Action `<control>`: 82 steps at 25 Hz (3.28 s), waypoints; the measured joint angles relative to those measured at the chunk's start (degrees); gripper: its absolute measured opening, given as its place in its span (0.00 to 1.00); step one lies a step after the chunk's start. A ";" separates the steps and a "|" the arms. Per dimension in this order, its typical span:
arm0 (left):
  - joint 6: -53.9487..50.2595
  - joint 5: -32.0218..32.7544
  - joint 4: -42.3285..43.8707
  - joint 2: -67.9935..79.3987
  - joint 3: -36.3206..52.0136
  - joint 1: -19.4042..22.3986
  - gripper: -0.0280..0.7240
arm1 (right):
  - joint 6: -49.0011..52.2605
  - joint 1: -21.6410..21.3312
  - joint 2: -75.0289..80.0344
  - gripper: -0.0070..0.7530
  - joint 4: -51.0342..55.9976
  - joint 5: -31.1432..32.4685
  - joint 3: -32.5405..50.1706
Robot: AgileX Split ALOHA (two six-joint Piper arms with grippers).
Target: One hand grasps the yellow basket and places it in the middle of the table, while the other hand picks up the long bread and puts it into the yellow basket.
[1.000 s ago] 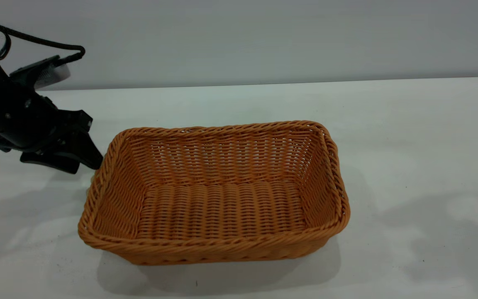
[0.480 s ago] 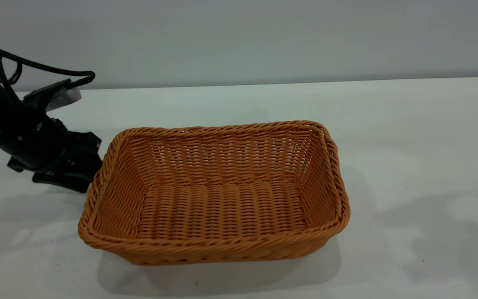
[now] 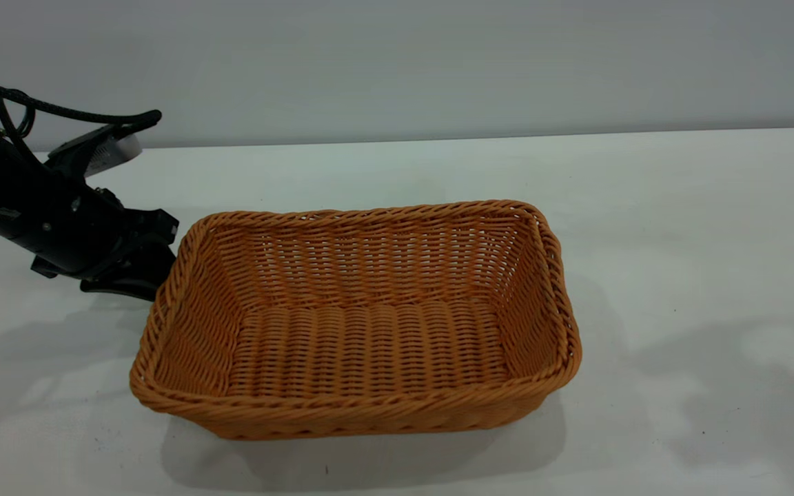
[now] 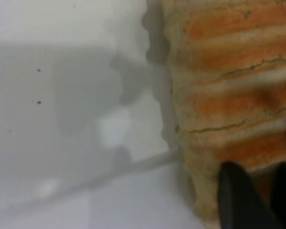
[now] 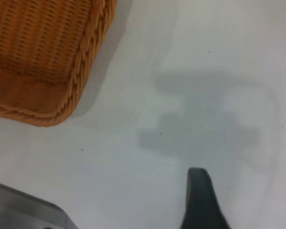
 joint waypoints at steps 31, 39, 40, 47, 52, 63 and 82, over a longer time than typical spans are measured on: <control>-2.78 0.84 4.43 -17.79 0.06 0.02 0.02 | 0.00 0.00 0.00 0.66 -0.10 -0.11 0.00; -2.87 10.52 4.62 -22.23 0.06 -0.88 0.02 | 0.00 0.00 0.00 0.66 -0.12 -0.16 0.00; -2.87 12.96 5.13 -22.17 0.06 -1.69 0.02 | 0.00 0.00 0.00 0.66 -0.12 -0.16 0.00; -4.71 22.87 9.71 -18.38 0.06 -6.68 0.03 | 0.05 0.00 0.00 0.66 -0.17 -0.21 0.00; -6.50 23.65 9.73 -14.60 0.06 -6.89 0.23 | 0.05 0.00 0.00 0.66 -0.35 -0.21 0.00; -31.03 24.94 32.28 -24.11 -3.91 -6.89 0.84 | 0.25 0.00 -2.87 0.66 -0.97 1.48 0.05; -65.59 43.17 71.36 -80.98 7.79 -6.89 0.67 | 5.22 0.00 -43.88 0.66 -5.34 11.44 18.76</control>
